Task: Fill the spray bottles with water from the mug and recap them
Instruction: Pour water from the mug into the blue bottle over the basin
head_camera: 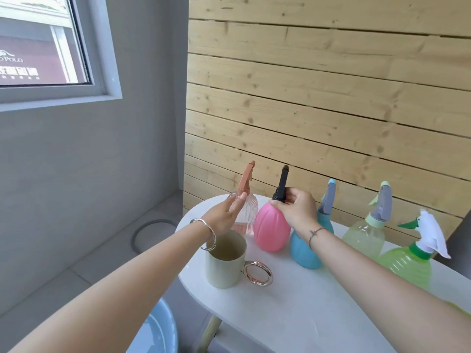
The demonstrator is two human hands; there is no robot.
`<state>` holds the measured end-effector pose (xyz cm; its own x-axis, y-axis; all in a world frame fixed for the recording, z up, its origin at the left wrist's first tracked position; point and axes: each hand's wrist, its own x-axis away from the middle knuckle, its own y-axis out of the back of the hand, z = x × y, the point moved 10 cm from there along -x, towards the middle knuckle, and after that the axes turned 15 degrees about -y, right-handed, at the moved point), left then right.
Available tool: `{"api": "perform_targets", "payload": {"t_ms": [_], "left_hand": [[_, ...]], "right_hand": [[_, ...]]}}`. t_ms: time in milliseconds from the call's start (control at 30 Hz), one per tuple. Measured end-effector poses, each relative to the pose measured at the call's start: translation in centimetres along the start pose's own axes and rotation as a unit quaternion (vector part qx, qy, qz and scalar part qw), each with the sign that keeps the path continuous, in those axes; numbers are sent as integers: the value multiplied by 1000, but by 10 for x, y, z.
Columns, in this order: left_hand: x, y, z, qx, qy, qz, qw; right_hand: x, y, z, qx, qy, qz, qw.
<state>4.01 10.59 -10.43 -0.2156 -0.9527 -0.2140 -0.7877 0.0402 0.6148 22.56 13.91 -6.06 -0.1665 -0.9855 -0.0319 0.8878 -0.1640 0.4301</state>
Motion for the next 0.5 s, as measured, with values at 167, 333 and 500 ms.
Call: {"api": "perform_targets", "payload": {"t_ms": [167,333,500], "left_hand": [[4,-3,1,-11,13,0,1000],[13,-3,-7,-1,17,-17,1000],[29,-3,-31,21,-1,-59,998]], "right_hand": [[-2,0,-3,-13,-4,0,1000],[17,6,4,1,0,16,1000],[79,70,20,-12,132,-97,986]]}}
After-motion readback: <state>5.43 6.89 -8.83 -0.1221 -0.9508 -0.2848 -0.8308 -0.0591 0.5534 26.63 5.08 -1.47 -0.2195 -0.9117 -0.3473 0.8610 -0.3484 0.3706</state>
